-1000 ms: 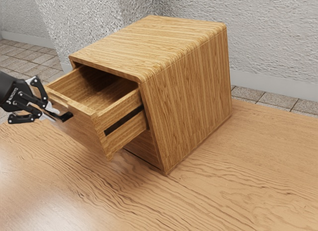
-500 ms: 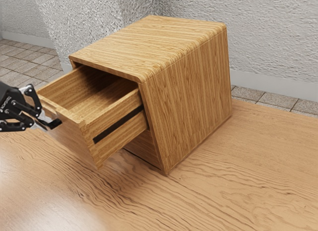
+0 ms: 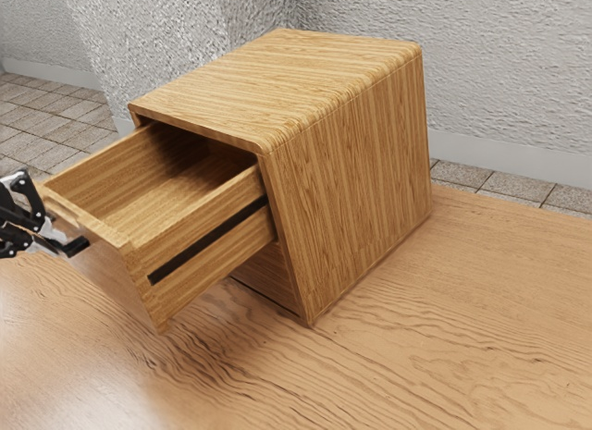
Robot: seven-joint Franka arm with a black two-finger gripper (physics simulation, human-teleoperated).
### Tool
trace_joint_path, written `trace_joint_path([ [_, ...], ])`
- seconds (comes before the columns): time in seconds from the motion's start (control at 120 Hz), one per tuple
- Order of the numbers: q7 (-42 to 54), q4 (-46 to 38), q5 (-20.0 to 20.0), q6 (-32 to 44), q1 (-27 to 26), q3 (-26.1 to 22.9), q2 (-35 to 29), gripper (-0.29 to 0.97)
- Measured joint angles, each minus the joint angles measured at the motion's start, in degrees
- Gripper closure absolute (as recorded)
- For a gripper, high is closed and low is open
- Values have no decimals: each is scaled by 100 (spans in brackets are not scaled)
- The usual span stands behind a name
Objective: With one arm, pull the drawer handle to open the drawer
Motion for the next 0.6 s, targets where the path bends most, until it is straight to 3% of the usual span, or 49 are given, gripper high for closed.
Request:
trace_joint_path([
  [0.425, -108, -111, 242, -268, 91, 1, -318, 78],
  [0.6, -145, -102, 326, -364, 94, 2, -315, 61],
])
